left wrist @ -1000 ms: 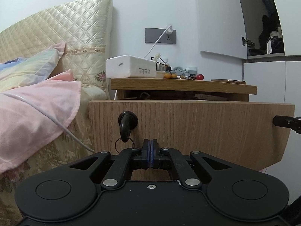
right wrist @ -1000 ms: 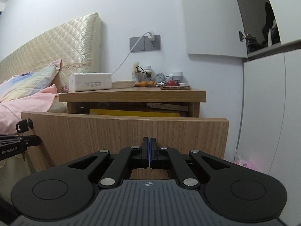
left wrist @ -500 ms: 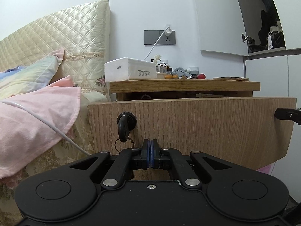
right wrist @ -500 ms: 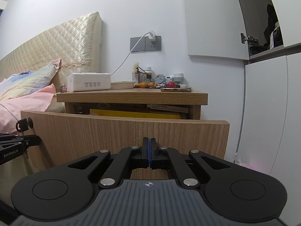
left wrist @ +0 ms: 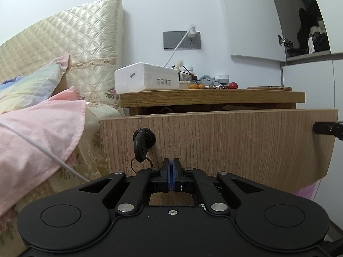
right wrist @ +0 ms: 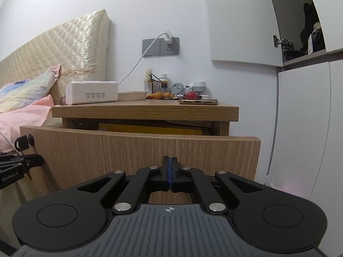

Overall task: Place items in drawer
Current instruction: 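Push the drawer front shut with the closed left tool fingers, then open the left tool fingers and back away from the closed drawer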

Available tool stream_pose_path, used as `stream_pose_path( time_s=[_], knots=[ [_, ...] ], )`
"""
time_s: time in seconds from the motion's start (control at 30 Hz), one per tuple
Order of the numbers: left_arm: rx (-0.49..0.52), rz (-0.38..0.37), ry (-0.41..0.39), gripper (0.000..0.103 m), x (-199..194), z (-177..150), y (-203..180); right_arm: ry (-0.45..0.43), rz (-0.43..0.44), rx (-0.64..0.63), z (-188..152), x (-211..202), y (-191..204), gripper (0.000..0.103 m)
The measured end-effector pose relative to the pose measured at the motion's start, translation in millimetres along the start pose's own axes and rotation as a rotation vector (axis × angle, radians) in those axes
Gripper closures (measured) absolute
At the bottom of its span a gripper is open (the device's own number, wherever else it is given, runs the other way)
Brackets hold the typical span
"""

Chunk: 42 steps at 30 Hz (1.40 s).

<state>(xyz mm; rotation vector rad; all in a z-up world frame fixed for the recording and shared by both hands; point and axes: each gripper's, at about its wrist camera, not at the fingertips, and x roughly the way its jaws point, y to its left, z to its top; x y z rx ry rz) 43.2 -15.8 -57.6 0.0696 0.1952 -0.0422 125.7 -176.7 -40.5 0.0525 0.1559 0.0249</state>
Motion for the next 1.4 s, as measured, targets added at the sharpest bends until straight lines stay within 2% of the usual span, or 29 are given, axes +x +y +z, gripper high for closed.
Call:
stream_pose_path(
  time_s=[0.6,1.13,1.4],
  knots=[
    [0.078,-0.044,0.005,0.102,54.6,11.2,7.1,-0.020,-0.033,-0.009,4.2,49.6,-2.6,0.103],
    [0.057,-0.035,0.009,0.101,96.2,18.0,12.1,0.006,-0.068,0.090,7.5,90.9,-27.5,0.103],
    [0.044,-0.028,0.001,0.100,106.2,18.9,14.5,-0.027,-0.076,0.055,5.7,100.3,-26.9,0.103]
  ],
)
